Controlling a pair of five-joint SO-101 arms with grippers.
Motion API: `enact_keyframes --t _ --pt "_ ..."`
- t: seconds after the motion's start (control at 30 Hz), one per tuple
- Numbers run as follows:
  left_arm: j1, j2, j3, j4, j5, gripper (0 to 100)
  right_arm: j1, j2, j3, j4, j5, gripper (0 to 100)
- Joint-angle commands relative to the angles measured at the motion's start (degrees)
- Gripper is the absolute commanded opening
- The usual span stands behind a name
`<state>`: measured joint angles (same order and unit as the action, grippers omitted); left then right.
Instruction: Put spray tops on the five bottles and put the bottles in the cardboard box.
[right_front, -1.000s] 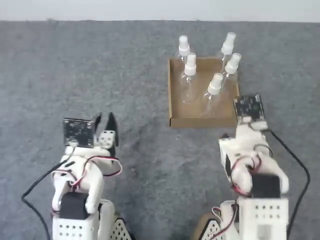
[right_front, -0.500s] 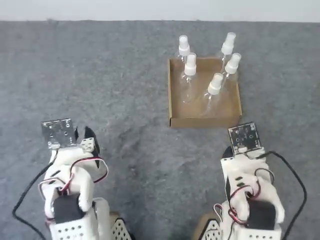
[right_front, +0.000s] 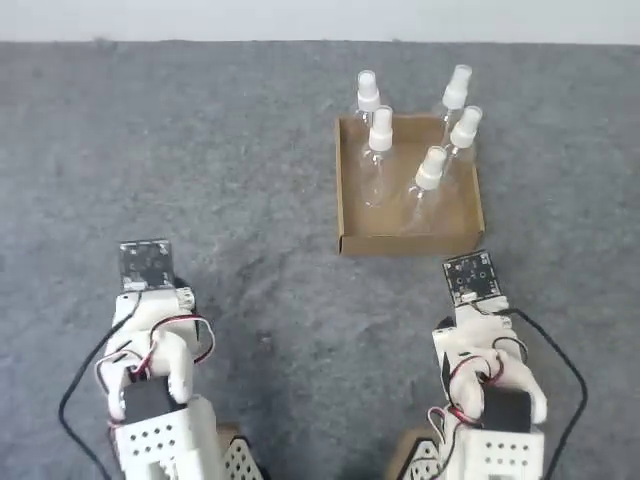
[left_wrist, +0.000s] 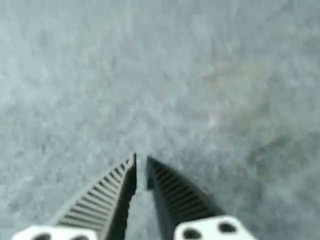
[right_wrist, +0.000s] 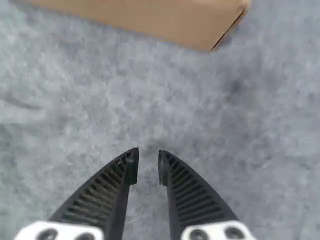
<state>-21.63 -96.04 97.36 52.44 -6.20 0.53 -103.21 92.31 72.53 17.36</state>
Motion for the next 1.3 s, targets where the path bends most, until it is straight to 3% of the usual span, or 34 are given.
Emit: enact_keyframes --t 0.0,0.33,1.27 --pt "-0.6 -0.6 -0.4 6.9 -6.5 1 0.0 -0.6 4.4 -4.3 0.8 2.3" --pt "-3.4 -0.6 -0.4 9.1 -7.3 1 4.1 -0.6 4.1 -4.4 1.3 0.6" --pt "-3.4 -0.6 -0.4 9.1 -7.3 1 3.7 -0.6 4.1 -4.4 1.3 0.6"
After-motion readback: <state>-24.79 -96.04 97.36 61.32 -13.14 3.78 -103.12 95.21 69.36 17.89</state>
